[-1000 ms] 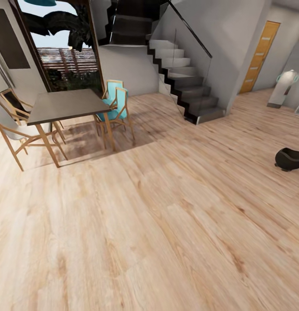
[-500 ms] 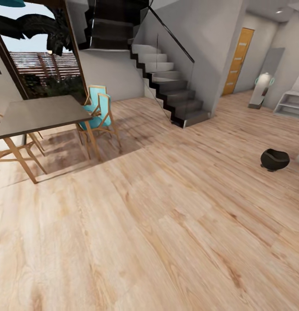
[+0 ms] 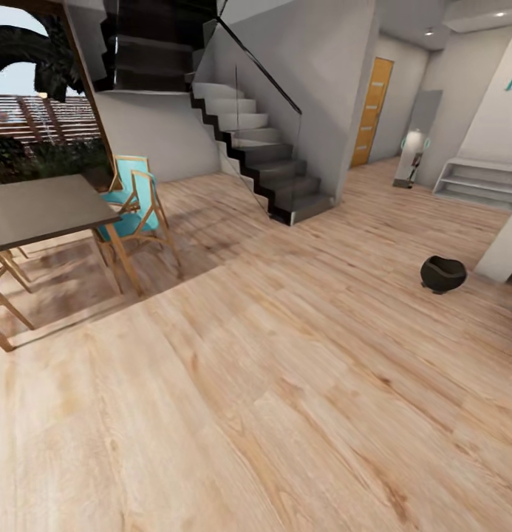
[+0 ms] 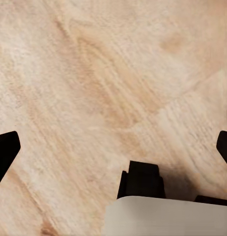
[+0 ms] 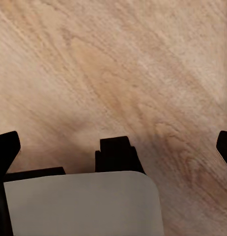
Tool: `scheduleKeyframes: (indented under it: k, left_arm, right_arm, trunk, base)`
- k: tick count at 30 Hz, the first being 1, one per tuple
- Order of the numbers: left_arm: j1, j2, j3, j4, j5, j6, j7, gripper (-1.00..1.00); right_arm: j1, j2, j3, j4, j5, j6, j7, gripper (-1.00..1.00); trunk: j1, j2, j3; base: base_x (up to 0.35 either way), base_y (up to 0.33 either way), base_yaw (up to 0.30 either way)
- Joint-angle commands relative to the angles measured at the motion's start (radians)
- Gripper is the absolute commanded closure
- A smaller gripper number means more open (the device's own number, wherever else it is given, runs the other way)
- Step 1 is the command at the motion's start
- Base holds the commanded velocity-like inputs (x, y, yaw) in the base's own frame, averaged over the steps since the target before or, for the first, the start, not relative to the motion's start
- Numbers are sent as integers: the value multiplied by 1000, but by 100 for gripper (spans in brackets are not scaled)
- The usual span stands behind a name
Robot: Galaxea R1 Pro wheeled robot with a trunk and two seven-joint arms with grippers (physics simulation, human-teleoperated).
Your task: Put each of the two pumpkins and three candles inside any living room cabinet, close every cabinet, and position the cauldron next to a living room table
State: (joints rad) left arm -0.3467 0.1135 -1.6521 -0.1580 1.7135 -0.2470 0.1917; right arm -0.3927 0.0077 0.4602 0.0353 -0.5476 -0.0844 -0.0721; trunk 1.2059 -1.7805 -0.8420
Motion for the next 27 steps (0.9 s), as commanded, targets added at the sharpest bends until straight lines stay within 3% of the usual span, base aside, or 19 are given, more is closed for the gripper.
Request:
scheduleKeyframes:
  k: [1,16,27]
  left_arm:
    - [0,0,0,0,0,0,0,-100]
    - [0,0,0,0,0,0,0,-100]
    - [0,0,0,0,0,0,0,-100]
  right_arm:
    - [0,0,0,0,0,0,0,-100]
    - [0,1,0,-2,0,1,0,-100]
    - [0,0,0,-2,0,2,0,-100]
  trunk:
    - [0,0,1]
    - [0,0,10]
    - [0,0,10]
  base:
    - [335,0,-207]
    - [335,0,-119]
    - [335,0,-259]
